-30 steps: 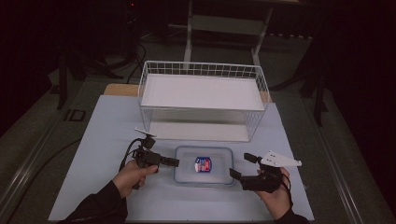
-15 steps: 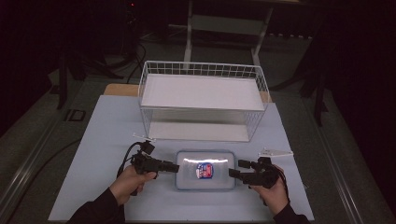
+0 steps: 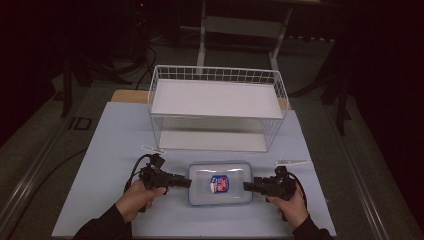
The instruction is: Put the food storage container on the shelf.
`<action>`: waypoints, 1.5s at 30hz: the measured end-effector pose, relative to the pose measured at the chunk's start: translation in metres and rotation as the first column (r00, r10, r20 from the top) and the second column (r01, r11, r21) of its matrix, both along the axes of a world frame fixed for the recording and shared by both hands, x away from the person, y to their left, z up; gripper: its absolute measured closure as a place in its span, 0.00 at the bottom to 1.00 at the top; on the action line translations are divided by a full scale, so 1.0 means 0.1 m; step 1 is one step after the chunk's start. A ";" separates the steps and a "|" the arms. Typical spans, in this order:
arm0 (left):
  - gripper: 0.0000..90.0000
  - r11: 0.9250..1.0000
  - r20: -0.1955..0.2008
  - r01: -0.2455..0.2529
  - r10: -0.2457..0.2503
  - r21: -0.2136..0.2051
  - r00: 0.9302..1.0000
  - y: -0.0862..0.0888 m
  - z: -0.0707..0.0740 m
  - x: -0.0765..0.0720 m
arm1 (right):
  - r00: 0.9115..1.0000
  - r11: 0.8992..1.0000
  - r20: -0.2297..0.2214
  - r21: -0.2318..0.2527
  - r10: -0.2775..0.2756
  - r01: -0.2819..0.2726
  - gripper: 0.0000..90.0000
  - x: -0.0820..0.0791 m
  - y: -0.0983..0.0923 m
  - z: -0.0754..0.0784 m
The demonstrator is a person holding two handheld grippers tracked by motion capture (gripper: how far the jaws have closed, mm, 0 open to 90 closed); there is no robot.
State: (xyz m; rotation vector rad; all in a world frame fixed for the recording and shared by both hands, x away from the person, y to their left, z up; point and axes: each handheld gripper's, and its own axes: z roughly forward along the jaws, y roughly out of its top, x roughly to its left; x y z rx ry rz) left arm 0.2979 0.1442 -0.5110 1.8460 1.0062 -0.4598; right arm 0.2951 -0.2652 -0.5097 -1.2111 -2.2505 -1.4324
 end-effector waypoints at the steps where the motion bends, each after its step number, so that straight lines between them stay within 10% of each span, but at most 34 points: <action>1: 0.65 1.000 0.003 -0.002 0.002 0.001 1.000 0.00 0.00 -0.01 | 1.000 1.000 -0.010 0.008 0.000 0.000 0.52 0.00 -0.01 0.00; 19: 0.65 0.999 0.108 -0.046 0.046 -0.002 0.993 0.00 0.30 -0.10 | 0.999 0.999 0.021 0.024 -0.041 0.040 0.57 -0.08 -0.01 0.22; 45: 0.65 0.995 0.290 -0.093 0.101 -0.043 0.952 0.15 1.44 0.13 | 0.973 0.994 0.218 0.098 -0.075 0.055 0.58 0.27 0.13 1.42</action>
